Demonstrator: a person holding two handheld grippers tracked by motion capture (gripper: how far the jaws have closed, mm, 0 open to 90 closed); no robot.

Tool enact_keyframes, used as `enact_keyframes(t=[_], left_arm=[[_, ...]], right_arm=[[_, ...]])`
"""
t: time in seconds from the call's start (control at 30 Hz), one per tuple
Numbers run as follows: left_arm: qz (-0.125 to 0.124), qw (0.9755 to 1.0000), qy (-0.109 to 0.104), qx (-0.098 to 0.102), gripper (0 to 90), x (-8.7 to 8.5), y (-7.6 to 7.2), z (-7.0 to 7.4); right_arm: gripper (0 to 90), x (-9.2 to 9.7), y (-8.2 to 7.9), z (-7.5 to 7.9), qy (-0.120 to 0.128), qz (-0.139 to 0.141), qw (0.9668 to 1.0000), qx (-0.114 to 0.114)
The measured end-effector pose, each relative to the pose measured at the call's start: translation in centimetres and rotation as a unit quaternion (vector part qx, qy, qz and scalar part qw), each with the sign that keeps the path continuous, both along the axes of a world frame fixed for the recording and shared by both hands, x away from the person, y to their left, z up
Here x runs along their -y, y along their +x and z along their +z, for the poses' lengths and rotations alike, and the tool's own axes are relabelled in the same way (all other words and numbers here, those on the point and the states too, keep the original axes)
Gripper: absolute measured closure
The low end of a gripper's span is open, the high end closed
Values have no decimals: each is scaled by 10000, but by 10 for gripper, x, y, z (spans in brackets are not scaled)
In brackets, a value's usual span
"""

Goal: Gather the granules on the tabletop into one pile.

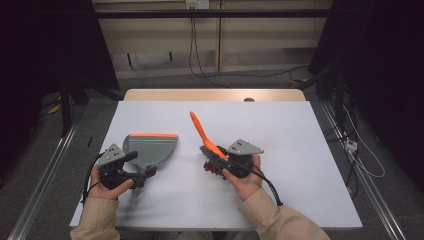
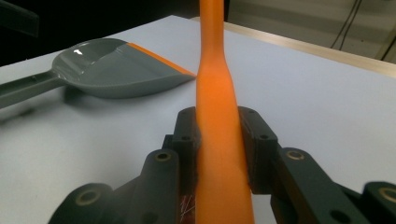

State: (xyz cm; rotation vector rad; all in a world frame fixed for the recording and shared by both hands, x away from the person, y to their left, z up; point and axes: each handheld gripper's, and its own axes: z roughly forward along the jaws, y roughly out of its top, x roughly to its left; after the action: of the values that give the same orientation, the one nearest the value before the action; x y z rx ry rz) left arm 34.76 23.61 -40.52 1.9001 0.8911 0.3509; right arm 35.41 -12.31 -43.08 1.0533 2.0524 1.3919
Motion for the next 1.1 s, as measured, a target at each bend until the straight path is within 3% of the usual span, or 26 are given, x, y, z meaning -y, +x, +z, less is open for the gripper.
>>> enact_keyframes(t=[0.2,0.53,0.73,0.93,1.1], left_arm=[[17,9998,149,-131,75,-5,-7,-4],[119,9963,704,-484,98,0,-14,-13],[212,9942,894,-558,116,-2,-12,-17],[317,9930,914,-678,117,-4,-11,-20],[466,9904,1054,-767,127,-6,-8,-25]], right_arm=[[706,-6,10,2,69,61,10000,-5],[706,24,-1,22,268,-67,9996,-12],[706,44,2,19,304,-141,9993,-191],[706,56,6,16,346,-162,9989,-287],[705,61,7,15,343,-207,9987,-320]])
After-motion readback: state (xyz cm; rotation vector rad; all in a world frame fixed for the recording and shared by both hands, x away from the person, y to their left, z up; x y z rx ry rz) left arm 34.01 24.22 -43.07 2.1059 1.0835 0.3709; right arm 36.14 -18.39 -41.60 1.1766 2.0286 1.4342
